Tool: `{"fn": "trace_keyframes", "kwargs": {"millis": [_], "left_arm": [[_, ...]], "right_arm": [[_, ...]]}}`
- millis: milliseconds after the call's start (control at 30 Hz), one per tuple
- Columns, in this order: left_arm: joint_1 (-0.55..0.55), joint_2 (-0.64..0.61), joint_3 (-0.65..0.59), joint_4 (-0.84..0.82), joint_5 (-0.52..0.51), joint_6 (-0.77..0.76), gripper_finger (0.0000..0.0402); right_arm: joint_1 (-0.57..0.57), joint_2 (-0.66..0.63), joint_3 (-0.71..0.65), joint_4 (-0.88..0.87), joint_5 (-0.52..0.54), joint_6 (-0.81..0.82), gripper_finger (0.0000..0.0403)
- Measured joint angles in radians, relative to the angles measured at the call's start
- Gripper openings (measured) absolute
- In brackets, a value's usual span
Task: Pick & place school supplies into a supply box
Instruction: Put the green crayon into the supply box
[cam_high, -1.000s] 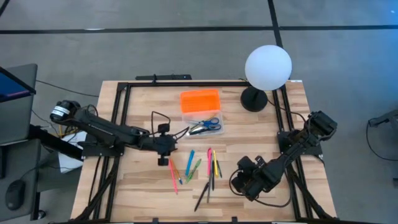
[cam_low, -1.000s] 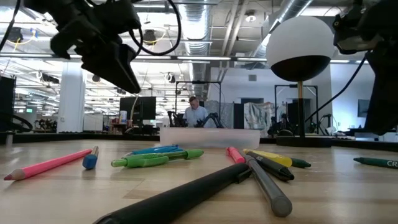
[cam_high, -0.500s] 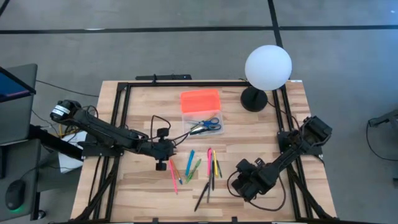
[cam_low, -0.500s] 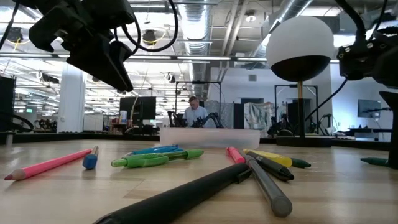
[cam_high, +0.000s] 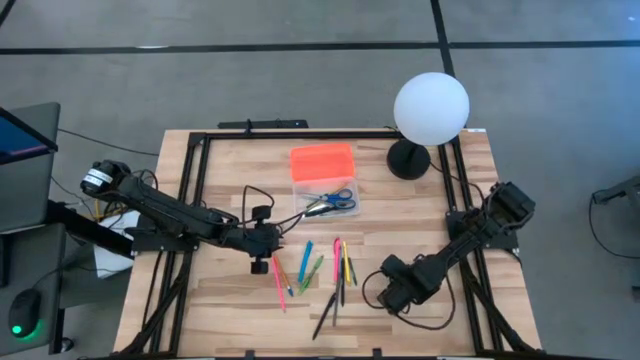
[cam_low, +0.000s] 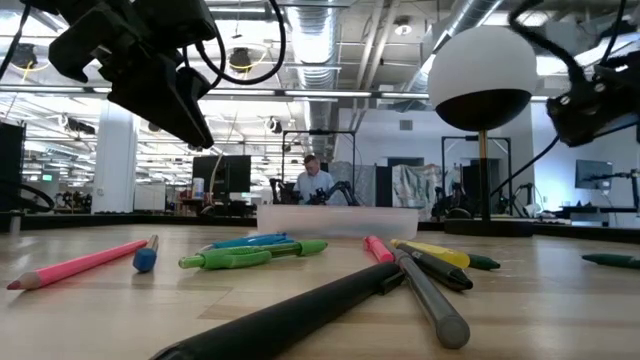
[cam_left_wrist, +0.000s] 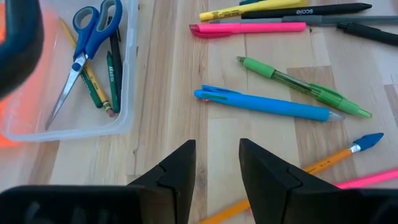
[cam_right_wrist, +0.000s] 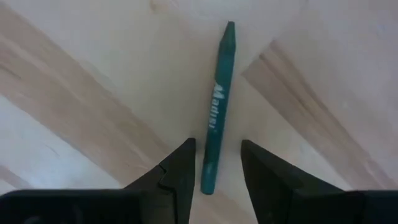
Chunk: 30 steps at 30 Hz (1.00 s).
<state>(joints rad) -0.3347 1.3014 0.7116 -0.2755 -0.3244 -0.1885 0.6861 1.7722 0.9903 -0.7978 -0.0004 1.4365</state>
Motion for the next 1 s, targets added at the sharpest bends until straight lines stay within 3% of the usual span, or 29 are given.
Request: {"fn": "trace_keyframes", "kwargs": {"millis": [267,667,1000], "left_arm": [[0.0,0.0,0.0,-0.001,0.0,-0.007,0.0119],[0.0,0.0,0.0,-0.002,0.0,-0.008,0.0119],[0.0,0.0,0.0,-0.002,0.0,-0.009,0.0119]], "right_arm": [[-0.034,0.0,0.001,-0.002,-0.042,-0.107,0.0114],[-0.031,0.001,0.0,-0.007,-0.011,-0.12,0.0047],[-0.03,0.001,0.0,-0.008,0.039,-0.258,0.0006]]}}
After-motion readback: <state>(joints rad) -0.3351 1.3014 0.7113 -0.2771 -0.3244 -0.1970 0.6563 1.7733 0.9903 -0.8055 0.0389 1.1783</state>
